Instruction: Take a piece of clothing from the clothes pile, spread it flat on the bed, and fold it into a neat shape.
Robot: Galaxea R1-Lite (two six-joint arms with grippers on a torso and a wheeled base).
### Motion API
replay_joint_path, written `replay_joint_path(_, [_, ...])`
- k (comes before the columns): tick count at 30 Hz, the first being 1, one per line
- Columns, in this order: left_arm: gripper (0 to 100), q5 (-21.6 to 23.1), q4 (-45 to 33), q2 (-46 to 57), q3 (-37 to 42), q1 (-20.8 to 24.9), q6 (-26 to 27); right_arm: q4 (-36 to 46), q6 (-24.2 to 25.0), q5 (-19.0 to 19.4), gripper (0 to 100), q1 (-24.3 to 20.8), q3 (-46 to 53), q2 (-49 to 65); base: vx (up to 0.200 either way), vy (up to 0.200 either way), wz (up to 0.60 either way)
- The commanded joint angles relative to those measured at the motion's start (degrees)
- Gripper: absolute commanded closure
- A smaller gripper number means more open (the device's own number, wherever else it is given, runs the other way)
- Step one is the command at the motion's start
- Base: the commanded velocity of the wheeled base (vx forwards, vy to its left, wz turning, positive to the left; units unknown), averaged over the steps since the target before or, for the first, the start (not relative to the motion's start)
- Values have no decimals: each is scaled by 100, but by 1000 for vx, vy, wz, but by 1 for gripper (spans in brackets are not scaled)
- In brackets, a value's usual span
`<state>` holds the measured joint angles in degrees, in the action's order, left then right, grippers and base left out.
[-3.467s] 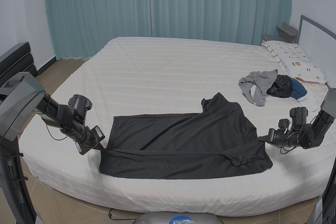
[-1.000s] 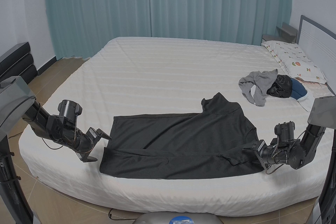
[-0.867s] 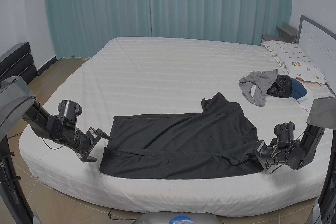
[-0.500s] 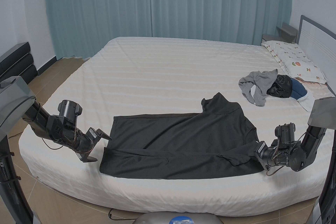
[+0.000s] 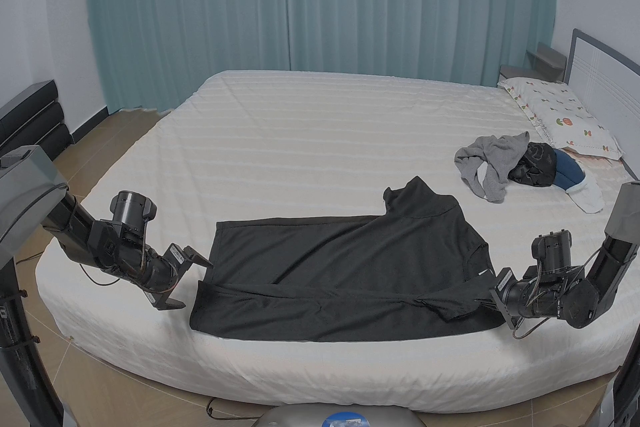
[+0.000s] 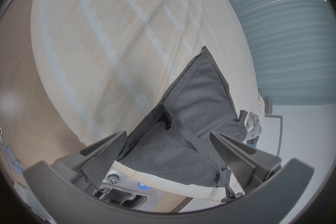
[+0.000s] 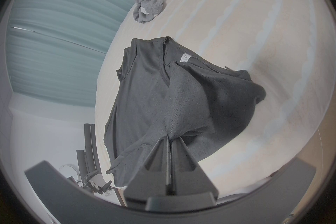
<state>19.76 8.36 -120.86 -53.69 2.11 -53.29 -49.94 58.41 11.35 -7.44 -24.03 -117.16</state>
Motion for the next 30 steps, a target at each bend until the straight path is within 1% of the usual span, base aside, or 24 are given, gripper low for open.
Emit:
replay_joint_path(1, [0, 1, 16, 10, 25, 0, 2, 2, -5, -1, 100, -3, 65, 185, 0, 0, 0])
replay_joint_path(9, [0, -25, 157, 10, 95, 0, 2, 11, -84, -19, 100, -3, 276, 71, 0, 0, 0])
replay_joint_path(10, [0, -25, 157, 10, 113, 0, 2, 20, -119, -19, 0, -3, 293, 36, 0, 0, 0])
replay_joint_path(13, [0, -25, 157, 10, 122, 0, 2, 125, -251, -19, 0, -12, 355, 27, 0, 0, 0])
replay_joint_path(14, [0, -16, 157, 10, 113, 0, 2, 284, -409, -19, 0, -3, 364, 71, 0, 0, 0])
replay_joint_path(16, [0, -25, 157, 10, 113, 0, 2, 442, -558, -19, 0, 41, 329, 159, 0, 0, 0])
replay_joint_path(24, [0, -25, 157, 10, 104, 0, 2, 415, -602, -36, 0, 348, 39, 563, 0, 0, 0])
replay_joint_path(30, [0, -25, 166, 45, 60, 18, -24, 442, -620, 16, 0, 313, -366, 484, 0, 0, 0])
